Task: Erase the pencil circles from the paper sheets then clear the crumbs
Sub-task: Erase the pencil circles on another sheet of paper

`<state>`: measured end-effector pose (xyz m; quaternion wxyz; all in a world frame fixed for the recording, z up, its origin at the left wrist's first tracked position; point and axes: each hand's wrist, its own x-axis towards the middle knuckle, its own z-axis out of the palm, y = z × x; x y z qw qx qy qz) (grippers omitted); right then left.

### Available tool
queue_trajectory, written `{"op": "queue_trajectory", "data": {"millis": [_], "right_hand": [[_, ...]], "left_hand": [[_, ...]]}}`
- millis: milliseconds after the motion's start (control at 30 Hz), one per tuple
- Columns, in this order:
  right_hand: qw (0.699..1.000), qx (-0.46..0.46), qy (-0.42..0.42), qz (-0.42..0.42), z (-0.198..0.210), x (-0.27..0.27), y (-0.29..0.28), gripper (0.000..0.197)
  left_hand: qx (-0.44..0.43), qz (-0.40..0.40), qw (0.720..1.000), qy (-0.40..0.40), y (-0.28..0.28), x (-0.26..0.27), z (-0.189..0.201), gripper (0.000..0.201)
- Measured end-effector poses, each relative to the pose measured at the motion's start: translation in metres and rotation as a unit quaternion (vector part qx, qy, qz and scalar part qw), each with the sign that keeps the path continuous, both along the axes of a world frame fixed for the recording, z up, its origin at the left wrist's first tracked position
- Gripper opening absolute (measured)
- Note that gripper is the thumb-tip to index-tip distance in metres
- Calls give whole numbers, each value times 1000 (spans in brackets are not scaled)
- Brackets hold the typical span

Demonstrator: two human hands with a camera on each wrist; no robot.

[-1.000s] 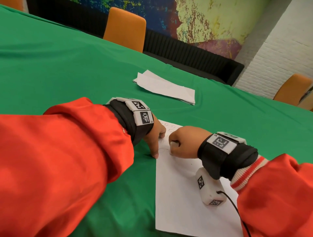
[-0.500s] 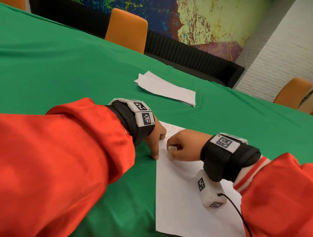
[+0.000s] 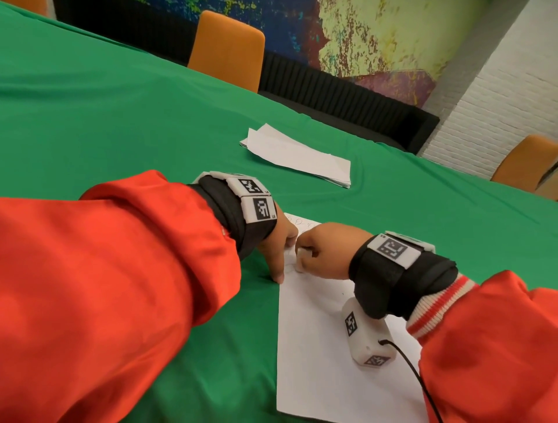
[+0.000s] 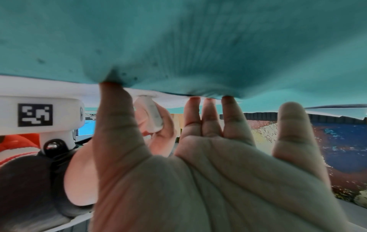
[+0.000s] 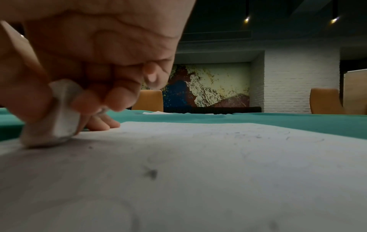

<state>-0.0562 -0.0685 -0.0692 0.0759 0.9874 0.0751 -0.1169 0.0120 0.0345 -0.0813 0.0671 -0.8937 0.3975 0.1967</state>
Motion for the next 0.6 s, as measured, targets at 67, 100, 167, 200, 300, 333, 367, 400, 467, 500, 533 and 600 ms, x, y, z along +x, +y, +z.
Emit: {"op": "queue_trajectory", "data": {"millis": [67,100,167,200,300,333,367,400,467,500,533,600], "right_hand": [[1000,17,13,0,-1,0,-1,19],[999,25,24,-3,-1,-1,-2,22],[999,35,36,-13,-1,0,-4,20],[998,40,39,-19,-1,1,-5,17],[997,46,46,-33,0,3,-6,17],[997,47,48,-36,0,4,-6,20],[997,48,49,-36,0,4,-6,21],[997,48,50,-33,0,4,-5,20],[997,49,53,-29,1,4,-4,15],[997,50,58,-30,2,5,-3,14],[996,49,60,-32,2,6,-2,15],[998,28,52,-31,3,12,-3,20]], "left_hand": [[-2,3,1000,1,0,0,1,69],[-5,6,1000,3,0,-1,1,69],[-9,19,1000,10,0,-1,1,69],[-10,27,999,16,0,-1,1,73],[-3,31,1000,-3,2,-3,0,93],[6,26,999,-23,2,-3,-1,100],[17,21,999,-39,2,-2,-2,104],[31,18,998,-47,2,-2,-3,105],[54,17,998,-38,0,1,-5,105],[57,21,998,-27,0,2,-6,106],[57,26,998,-17,1,3,-7,107],[50,28,998,-4,1,4,-8,106]]}}
